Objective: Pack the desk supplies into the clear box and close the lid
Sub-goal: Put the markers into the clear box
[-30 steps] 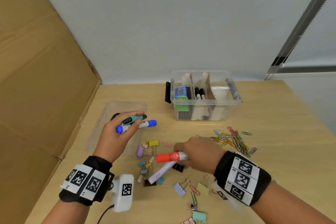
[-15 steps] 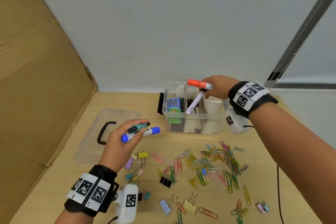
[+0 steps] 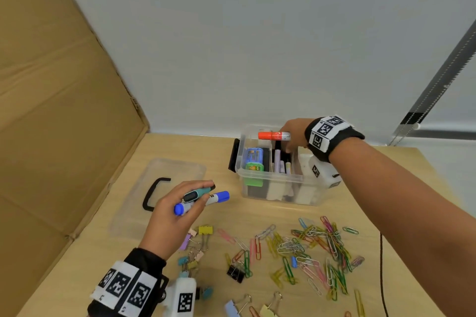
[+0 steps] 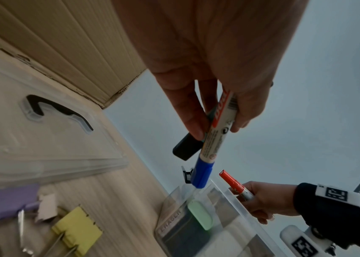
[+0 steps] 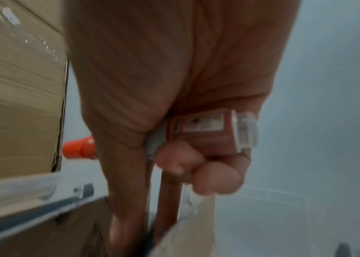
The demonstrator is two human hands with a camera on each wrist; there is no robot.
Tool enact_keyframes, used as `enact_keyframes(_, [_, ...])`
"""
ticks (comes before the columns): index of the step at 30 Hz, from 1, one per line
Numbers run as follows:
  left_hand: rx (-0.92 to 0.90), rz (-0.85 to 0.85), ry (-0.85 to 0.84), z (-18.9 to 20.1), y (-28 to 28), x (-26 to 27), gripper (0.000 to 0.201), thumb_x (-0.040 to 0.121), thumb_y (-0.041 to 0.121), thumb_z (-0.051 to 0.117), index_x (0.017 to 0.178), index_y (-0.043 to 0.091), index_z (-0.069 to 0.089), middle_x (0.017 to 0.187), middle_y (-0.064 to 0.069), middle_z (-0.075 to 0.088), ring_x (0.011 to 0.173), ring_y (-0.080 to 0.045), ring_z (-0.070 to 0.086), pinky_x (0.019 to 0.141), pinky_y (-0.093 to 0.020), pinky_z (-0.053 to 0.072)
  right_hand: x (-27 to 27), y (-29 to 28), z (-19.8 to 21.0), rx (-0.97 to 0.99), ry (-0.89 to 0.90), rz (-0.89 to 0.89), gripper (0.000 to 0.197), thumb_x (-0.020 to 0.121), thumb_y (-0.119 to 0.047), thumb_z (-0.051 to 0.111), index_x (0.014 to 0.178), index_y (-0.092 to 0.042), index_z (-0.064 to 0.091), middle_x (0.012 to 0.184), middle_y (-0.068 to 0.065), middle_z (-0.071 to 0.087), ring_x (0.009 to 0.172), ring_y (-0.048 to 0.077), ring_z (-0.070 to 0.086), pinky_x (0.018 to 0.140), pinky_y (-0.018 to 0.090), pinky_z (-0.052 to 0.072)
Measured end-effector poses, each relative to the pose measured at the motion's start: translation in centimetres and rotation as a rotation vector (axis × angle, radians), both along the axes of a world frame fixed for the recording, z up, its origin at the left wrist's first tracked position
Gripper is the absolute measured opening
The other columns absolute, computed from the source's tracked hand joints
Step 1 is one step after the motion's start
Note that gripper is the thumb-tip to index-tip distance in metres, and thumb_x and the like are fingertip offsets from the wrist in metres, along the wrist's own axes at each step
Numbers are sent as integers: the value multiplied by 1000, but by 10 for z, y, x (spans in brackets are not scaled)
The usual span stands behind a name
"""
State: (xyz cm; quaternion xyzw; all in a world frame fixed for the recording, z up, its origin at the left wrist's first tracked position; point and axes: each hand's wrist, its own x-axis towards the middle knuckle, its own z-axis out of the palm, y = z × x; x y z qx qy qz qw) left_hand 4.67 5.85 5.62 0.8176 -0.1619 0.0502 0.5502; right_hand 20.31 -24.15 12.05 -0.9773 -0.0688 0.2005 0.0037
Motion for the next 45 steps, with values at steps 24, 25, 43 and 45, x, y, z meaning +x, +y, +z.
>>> enact_keyframes(24, [35,-36,-22,1,-5,-3,27,88,16,60,111,30,67,111,15,67,110,-2,59,94,-15,46,-23,0,-22,189,-220,-379,47,95,-25,48,138,-9,35,135,17,46,114,34,54,92,41,48])
enact_keyframes(25, [30,-42,-21,2,-5,-4,28,88,16,60,111,30,67,112,15,67,110,-2,59,94,-16,46,-22,3,-22,168,-223,-372,51,95,-25,48,142,-11,30,139,17,39,117,35,52,95,43,47])
enact_keyframes(43, [-293,-31,-62,32,-56,-1,24,90,8,59,111,17,68,116,6,68,113,-7,59,94,-21,49,-144,37,-29,721,-330,148,32,93,-31,56,124,-28,59,111,-13,61,95,1,56,86,18,48])
enact_keyframes(45, [-376,19,-6,32,-48,1,27,89,8,57,112,18,67,118,6,67,112,-8,60,91,-27,52,-147,20,-23,702,-323,68,35,93,-31,55,128,-31,55,112,-12,63,91,1,57,82,16,48])
